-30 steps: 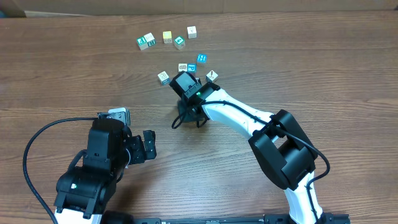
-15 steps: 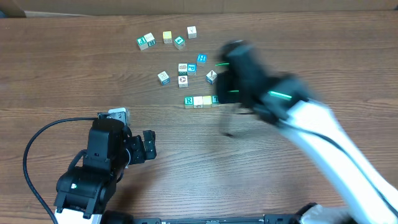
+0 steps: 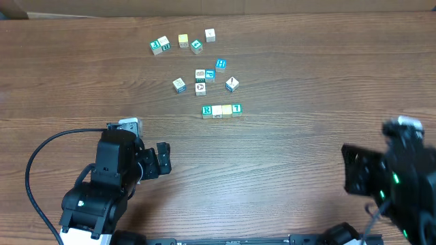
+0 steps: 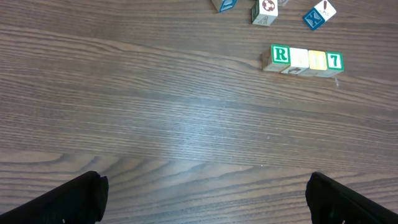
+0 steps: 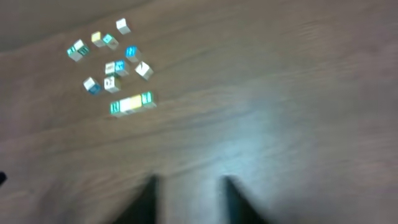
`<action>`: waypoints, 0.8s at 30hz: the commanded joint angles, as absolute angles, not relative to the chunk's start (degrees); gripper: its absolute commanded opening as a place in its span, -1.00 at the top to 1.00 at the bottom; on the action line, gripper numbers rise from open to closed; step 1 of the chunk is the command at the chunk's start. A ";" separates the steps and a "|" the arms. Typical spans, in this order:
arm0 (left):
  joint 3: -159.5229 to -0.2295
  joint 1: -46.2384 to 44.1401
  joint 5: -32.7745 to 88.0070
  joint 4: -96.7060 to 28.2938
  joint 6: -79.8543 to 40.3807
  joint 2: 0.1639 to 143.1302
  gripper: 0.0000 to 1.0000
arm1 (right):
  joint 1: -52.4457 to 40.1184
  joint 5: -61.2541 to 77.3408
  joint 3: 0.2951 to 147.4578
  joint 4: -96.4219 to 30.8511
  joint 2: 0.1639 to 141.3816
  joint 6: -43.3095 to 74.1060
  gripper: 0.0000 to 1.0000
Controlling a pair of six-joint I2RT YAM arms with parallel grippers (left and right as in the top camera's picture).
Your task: Form a horizontal line
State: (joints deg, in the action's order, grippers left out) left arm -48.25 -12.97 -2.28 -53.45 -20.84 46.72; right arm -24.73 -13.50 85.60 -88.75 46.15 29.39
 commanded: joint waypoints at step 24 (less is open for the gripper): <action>-47.99 -12.67 -1.87 -53.43 -21.43 46.50 -0.99 | -24.34 -14.46 84.60 -95.31 42.15 27.86 -1.00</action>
